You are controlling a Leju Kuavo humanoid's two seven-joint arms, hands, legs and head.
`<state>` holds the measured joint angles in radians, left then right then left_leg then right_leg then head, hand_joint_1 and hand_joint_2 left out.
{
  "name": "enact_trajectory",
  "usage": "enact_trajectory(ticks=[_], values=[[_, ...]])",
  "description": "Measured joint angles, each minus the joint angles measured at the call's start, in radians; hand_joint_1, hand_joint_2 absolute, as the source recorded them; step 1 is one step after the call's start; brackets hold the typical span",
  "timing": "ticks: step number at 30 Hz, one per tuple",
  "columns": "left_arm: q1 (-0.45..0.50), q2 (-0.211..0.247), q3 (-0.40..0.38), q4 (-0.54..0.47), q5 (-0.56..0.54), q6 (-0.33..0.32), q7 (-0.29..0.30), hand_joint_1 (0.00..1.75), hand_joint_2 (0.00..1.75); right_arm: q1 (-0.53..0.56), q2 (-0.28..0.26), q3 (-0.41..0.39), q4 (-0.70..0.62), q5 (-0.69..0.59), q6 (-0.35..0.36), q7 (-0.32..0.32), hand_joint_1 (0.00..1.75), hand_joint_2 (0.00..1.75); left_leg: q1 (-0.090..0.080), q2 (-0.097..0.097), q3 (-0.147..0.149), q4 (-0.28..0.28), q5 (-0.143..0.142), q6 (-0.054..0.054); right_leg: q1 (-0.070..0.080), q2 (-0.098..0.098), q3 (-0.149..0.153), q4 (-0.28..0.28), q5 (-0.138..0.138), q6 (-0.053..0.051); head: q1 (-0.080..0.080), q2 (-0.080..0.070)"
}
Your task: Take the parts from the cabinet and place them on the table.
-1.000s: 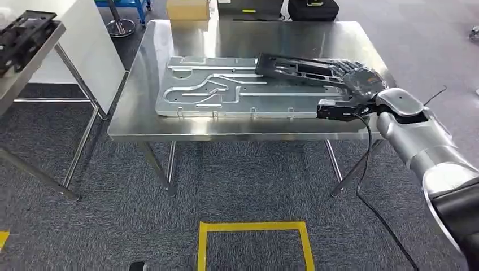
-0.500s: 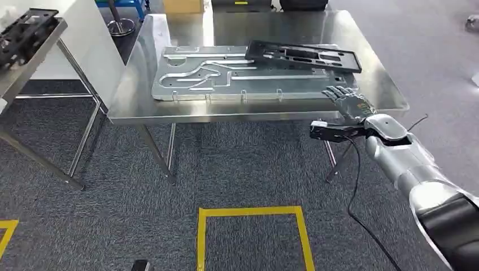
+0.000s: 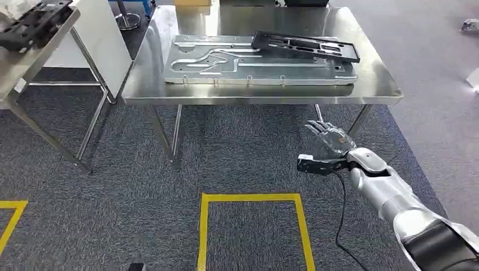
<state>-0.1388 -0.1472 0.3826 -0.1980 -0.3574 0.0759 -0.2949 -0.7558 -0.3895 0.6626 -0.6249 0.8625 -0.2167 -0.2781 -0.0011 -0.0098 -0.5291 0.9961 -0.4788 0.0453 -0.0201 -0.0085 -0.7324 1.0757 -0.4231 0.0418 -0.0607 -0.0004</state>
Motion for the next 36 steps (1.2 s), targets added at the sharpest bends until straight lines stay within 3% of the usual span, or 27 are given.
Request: enact_trajectory(ticks=[1,2,3,4,5,7,8,9,10,12,13,14,16,18,19,20,22,23,24,28,29,30,31,33,34,35,36], values=[[0.001,0.000,0.000,0.000,-0.001,0.004,0.007,0.00,0.00,0.011,0.002,-0.001,-0.002,0.004,-0.014,0.010,0.00,0.00,-0.001,-0.001,-0.015,0.000,0.012,0.001,0.000,0.001,-0.019,0.070,-0.066,0.003,0.000,0.000],[0.003,0.000,0.000,0.000,-0.002,0.009,0.013,0.00,0.00,0.021,0.005,-0.002,-0.003,0.009,-0.025,0.018,0.00,0.00,-0.002,-0.004,-0.028,0.000,0.022,0.001,0.000,0.002,-0.035,0.144,-0.109,0.006,0.000,0.000],[0.006,0.000,0.000,0.000,-0.004,0.012,0.018,0.00,0.00,0.033,0.009,-0.003,-0.003,0.015,-0.032,0.026,0.00,0.00,-0.003,-0.009,-0.043,0.001,0.033,0.000,0.000,0.002,-0.048,0.215,-0.120,0.007,0.000,0.000],[0.010,0.000,0.000,0.000,-0.012,0.015,0.023,0.00,0.00,0.045,0.016,-0.003,-0.003,0.027,-0.040,0.035,0.00,0.00,-0.004,-0.012,-0.055,0.002,0.043,-0.001,0.000,0.002,-0.048,0.251,-0.098,0.007,0.000,0.000],[0.014,0.000,-0.001,0.000,-0.015,0.019,0.026,0.00,0.00,0.057,0.024,-0.003,-0.003,0.035,-0.047,0.040,0.00,0.00,-0.005,-0.017,-0.067,0.003,0.052,-0.003,0.000,0.004,-0.026,0.243,-0.062,0.005,0.000,0.000],[0.019,0.000,-0.001,0.000,-0.020,0.031,0.032,0.00,0.00,0.072,0.042,-0.003,-0.003,0.039,-0.062,0.047,0.00,0.00,-0.006,-0.030,-0.084,0.005,0.066,-0.009,0.001,0.019,0.081,0.114,-0.014,-0.005,0.000,0.000],[0.020,-0.001,-0.001,0.000,-0.022,0.036,0.032,0.00,0.00,0.074,0.047,-0.004,-0.003,0.039,-0.068,0.047,0.00,0.00,-0.005,-0.035,-0.088,0.008,0.071,-0.012,0.002,0.049,0.148,0.022,-0.026,-0.014,0.000,0.000],[0.019,-0.003,-0.002,0.000,-0.028,0.045,0.034,0.00,0.00,0.079,0.051,-0.008,-0.003,0.038,-0.071,0.046,0.00,0.00,-0.009,-0.042,-0.099,0.011,0.076,-0.017,-0.001,0.072,0.195,-0.044,-0.063,-0.023,0.000,0.000],[0.021,-0.003,-0.004,0.000,-0.041,0.061,0.039,0.00,0.00,0.083,0.061,-0.014,-0.002,0.035,-0.078,0.042,0.00,0.00,-0.007,-0.049,-0.102,0.012,0.083,-0.025,0.003,0.066,0.198,-0.067,-0.072,-0.020,0.001,0.000],[0.026,-0.003,-0.009,0.000,-0.057,0.077,0.049,0.00,0.00,0.098,0.081,-0.024,0.000,0.020,-0.081,0.023,0.00,0.00,-0.003,-0.063,-0.106,0.008,0.094,-0.038,0.009,0.049,0.198,-0.074,-0.074,-0.027,0.000,0.000],[0.032,-0.002,-0.010,0.000,-0.065,0.089,0.059,0.00,0.00,0.109,0.096,-0.032,0.005,0.001,-0.083,0.005,0.00,0.00,-0.008,-0.072,-0.107,0.009,0.097,-0.045,-0.001,0.040,0.200,-0.084,-0.066,-0.037,0.000,0.000],[0.038,0.000,-0.011,0.000,-0.070,0.099,0.066,0.00,0.00,0.119,0.111,-0.041,0.010,-0.019,-0.087,-0.010,0.00,0.00,-0.005,-0.055,-0.114,0.025,0.083,-0.047,-0.002,0.026,0.202,-0.090,-0.060,-0.042,0.001,0.000],[0.043,0.000,-0.013,0.000,-0.082,0.121,0.081,0.00,0.00,0.154,0.144,-0.065,0.026,-0.066,-0.118,-0.043,0.00,0.00,-0.001,-0.015,-0.169,0.150,-0.006,-0.060,-0.001,0.007,0.197,-0.090,-0.055,-0.053,0.000,0.000],[0.046,0.000,-0.018,0.000,-0.087,0.130,0.088,0.00,0.00,0.202,0.186,-0.085,0.055,-0.096,-0.148,-0.048,0.00,0.00,0.006,-0.006,-0.226,0.298,-0.071,-0.072,0.001,-0.019,0.193,-0.089,-0.054,-0.054,0.000,0.000],[0.050,0.000,-0.019,0.000,-0.092,0.132,0.091,0.00,0.00,0.228,0.205,-0.094,0.073,-0.110,-0.156,-0.048,0.00,0.00,0.009,-0.003,-0.228,0.321,-0.073,-0.077,0.001,-0.031,0.193,-0.088,-0.054,-0.053,0.000,0.000],[0.054,0.000,-0.021,0.000,-0.096,0.134,0.094,0.00,0.00,0.254,0.230,-0.105,0.085,-0.125,-0.164,-0.050,0.00,0.00,0.013,0.000,-0.208,0.299,-0.053,-0.081,0.000,-0.041,0.192,-0.087,-0.054,-0.053,0.000,0.000],[0.059,0.003,-0.030,0.000,-0.113,0.143,0.098,0.00,0.00,0.299,0.285,-0.132,0.110,-0.163,-0.168,-0.049,0.00,0.00,0.019,0.016,-0.107,0.139,0.020,-0.085,-0.001,-0.057,0.191,-0.082,-0.057,-0.048,0.000,0.000],[0.058,0.004,-0.033,0.000,-0.119,0.148,0.100,0.00,0.00,0.315,0.308,-0.145,0.123,-0.181,-0.167,-0.046,0.00,0.00,0.018,0.044,-0.050,0.047,0.042,-0.081,0.000,-0.064,0.191,-0.080,-0.059,-0.045,0.000,0.000],[0.055,0.005,-0.036,0.000,-0.126,0.154,0.100,0.00,0.00,0.332,0.333,-0.164,0.141,-0.193,-0.169,-0.041,0.00,0.00,0.009,0.066,-0.024,0.009,0.023,-0.075,0.004,-0.070,0.190,-0.079,-0.061,-0.038,0.000,0.000],[0.063,0.007,-0.036,0.000,-0.127,0.180,0.097,0.00,0.00,0.403,0.390,-0.217,0.205,-0.218,-0.185,-0.005,0.00,0.00,0.007,0.035,-0.037,0.003,0.030,-0.041,0.009,-0.106,0.201,-0.080,-0.064,-0.014,0.000,0.000],[0.069,0.007,-0.036,0.000,-0.127,0.187,0.097,0.00,0.00,0.415,0.401,-0.229,0.216,-0.225,-0.193,0.008,0.00,0.00,0.013,0.031,-0.033,-0.004,0.035,-0.034,0.002,-0.072,0.199,-0.072,-0.077,-0.005,0.000,0.000],[0.071,0.007,-0.036,0.000,-0.129,0.193,0.095,0.00,0.00,0.428,0.405,-0.244,0.234,-0.230,-0.203,0.023,0.00,0.00,0.012,0.024,-0.035,-0.005,0.037,-0.027,0.000,-0.024,0.182,-0.037,-0.106,-0.004,0.000,0.000],[0.071,0.006,-0.036,0.000,-0.134,0.196,0.094,0.00,0.00,0.444,0.414,-0.259,0.250,-0.237,-0.206,0.040,0.00,0.00,0.012,0.018,-0.038,-0.005,0.039,-0.023,0.000,-0.007,0.150,0.028,-0.146,-0.005,0.000,0.000],[0.073,0.005,-0.038,0.000,-0.142,0.200,0.094,0.00,0.00,0.489,0.418,-0.282,0.279,-0.251,-0.208,0.062,0.00,0.00,0.007,-0.004,-0.043,-0.004,0.041,-0.018,0.001,0.003,0.068,0.198,-0.219,-0.004,0.000,0.000],[0.077,0.005,-0.041,0.000,-0.148,0.204,0.094,0.00,0.00,0.511,0.423,-0.299,0.292,-0.259,-0.208,0.071,0.00,0.00,0.006,-0.019,-0.044,-0.003,0.041,-0.018,0.001,0.005,0.044,0.243,-0.222,-0.005,0.000,0.000],[0.083,0.005,-0.043,0.001,-0.151,0.211,0.095,0.00,0.00,0.529,0.426,-0.312,0.308,-0.269,-0.208,0.080,0.00,0.00,0.004,-0.031,-0.043,-0.002,0.041,-0.018,0.001,0.005,0.046,0.233,-0.200,-0.008,0.000,0.000],[0.087,0.005,-0.044,0.001,-0.156,0.213,0.097,0.00,0.00,0.542,0.431,-0.324,0.317,-0.277,-0.207,0.081,0.00,0.00,0.003,-0.039,-0.043,-0.001,0.041,-0.018,0.001,0.007,0.069,0.179,-0.160,-0.011,0.000,0.000]])
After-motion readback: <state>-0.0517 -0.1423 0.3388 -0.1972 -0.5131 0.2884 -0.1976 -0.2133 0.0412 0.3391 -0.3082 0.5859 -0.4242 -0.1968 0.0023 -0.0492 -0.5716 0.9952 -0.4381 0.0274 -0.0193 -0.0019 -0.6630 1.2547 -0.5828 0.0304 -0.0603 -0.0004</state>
